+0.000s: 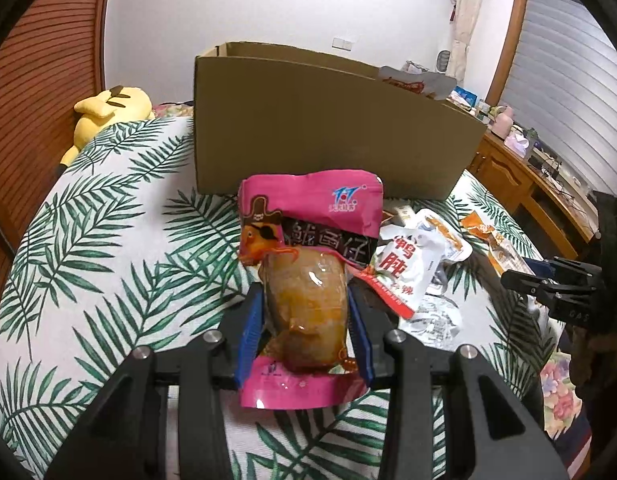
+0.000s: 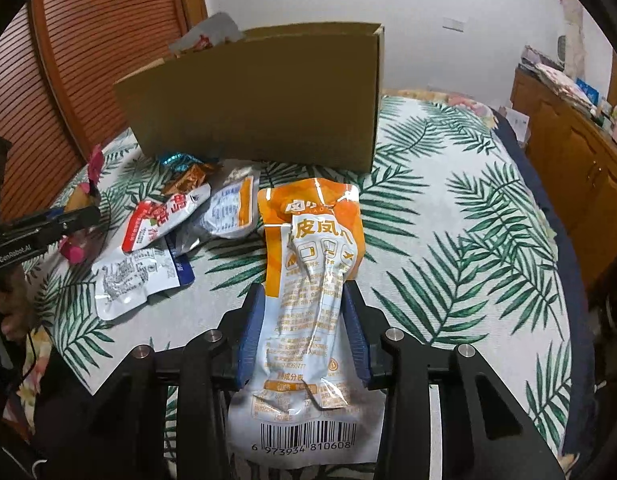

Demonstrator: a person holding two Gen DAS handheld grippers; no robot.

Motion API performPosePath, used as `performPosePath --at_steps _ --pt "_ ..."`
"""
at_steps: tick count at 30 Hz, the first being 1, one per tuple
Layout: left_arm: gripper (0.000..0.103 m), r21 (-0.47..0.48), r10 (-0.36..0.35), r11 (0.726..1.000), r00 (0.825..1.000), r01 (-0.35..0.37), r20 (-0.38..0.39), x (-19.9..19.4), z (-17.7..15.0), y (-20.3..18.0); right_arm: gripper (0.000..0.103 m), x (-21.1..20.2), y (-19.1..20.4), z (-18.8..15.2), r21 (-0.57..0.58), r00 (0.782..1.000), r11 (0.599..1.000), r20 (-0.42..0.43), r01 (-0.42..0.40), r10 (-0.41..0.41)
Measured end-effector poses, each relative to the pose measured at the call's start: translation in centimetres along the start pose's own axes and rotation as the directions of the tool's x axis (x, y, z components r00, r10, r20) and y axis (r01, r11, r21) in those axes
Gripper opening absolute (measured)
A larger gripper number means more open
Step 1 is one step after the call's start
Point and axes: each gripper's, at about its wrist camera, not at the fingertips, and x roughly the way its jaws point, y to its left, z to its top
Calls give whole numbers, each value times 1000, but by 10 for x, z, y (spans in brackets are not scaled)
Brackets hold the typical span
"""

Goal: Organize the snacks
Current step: 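Lift both packets and carry them over the cardboard box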

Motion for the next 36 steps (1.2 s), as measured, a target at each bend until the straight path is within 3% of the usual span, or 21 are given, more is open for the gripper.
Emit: performPosePath --at_steps 20,36 --pt "39 50 -16 999 996 12 87 -33 27 -25 39 -46 9 19 -34 993 999 115 13 -9" --pt "39 110 2 994 983 -23 186 -38 97 -28 40 -61 25 98 -146 972 988 236 40 -4"
